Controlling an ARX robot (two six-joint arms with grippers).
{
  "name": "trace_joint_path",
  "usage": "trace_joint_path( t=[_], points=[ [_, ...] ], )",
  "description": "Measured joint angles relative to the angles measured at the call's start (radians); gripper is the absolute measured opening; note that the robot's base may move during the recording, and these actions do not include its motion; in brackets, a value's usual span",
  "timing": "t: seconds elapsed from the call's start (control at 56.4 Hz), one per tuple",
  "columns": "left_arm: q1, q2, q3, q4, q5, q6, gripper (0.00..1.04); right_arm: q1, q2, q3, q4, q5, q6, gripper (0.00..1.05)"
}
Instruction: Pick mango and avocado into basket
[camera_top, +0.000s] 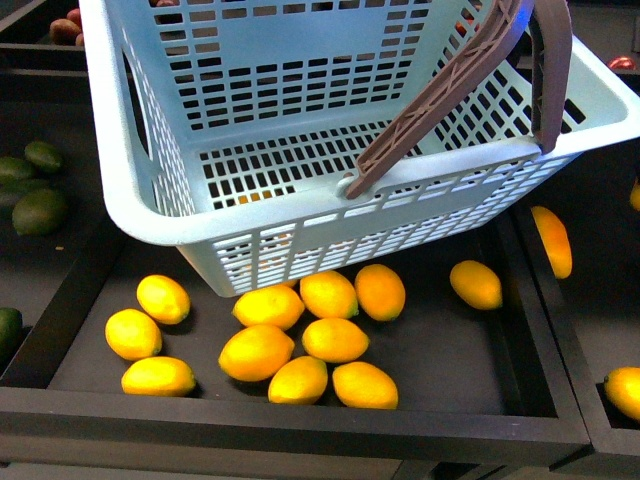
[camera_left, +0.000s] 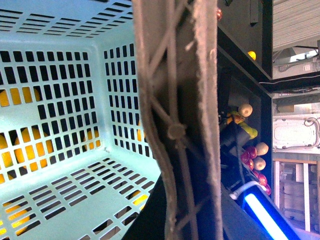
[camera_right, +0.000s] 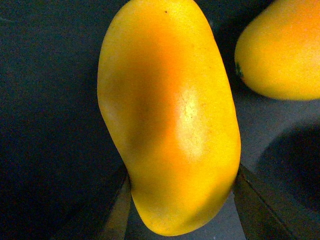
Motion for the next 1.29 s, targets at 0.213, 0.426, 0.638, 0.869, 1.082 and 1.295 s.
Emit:
trace_joint_path(
  t=[0.213,0.426,0.638,0.869,1.082,1.295],
  points=[
    [0.000,0.000,0.000,0.000,0.002,0.000,0.07,-0.010,-0.377,-0.571,0.219,-0.069,-0.097,0.51],
    [0.000,0.000,0.000,0.000,-0.001,0.001,0.07,-0.006,-0.608,-0.925,0.303,-0.140,-0.179,0.51],
    [0.000,0.000,0.000,0.000,0.000,0.000,0.07,-0.021,-0.927,-1.122,0.323,-0.240,-0.219,0.51],
    [0.000,0.000,0.000,0.000,0.001,0.000,0.07,-0.003,-1.180,-1.194,0.275,-0.333,-0.200,0.51],
    [0.000,0.000,0.000,0.000,0.002,0.000,0.07,0.100,-1.283,-1.196,0.256,-0.359,-0.146,0.51],
    [0.000,0.000,0.000,0.000,0.002,0.000,0.07,0.261,-1.320,-1.190,0.253,-0.328,-0.088,0.51]
  ],
)
